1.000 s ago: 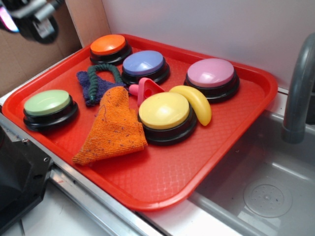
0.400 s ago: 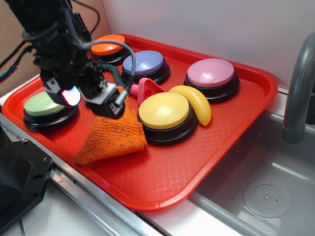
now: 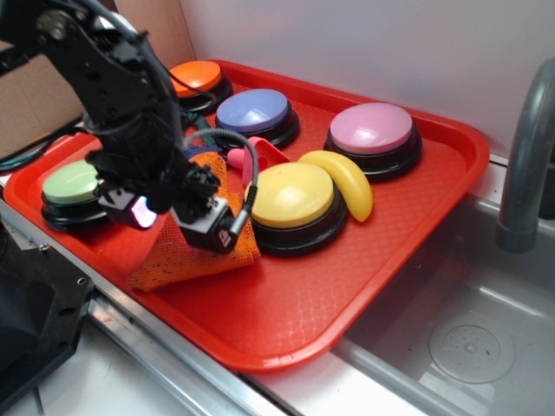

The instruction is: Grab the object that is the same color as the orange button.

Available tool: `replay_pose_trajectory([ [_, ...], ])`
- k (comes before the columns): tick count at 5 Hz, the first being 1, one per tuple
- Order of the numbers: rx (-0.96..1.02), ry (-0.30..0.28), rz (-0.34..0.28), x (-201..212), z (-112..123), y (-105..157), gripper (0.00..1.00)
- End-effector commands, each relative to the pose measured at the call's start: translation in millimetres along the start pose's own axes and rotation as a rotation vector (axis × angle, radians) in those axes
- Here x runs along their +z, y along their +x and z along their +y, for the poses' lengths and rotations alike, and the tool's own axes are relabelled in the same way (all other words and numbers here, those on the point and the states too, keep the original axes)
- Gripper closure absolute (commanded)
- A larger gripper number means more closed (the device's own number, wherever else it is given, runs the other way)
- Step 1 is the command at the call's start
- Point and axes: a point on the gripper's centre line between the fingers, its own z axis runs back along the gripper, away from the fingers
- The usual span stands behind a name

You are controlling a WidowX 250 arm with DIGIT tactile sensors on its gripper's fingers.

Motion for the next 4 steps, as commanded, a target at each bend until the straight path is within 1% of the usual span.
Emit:
replay_pose_trajectory([
  [1, 0.002, -0.005, -0.005, -13, -3, 6, 1.00],
  [2, -0.001, 0.000, -0.043, 1, -3, 10, 1.00],
  [3, -0.020, -0.007, -0.052, 27, 1, 22, 1.00],
  [4, -0.034, -0.007, -0.029, 51, 11, 33, 1.00],
])
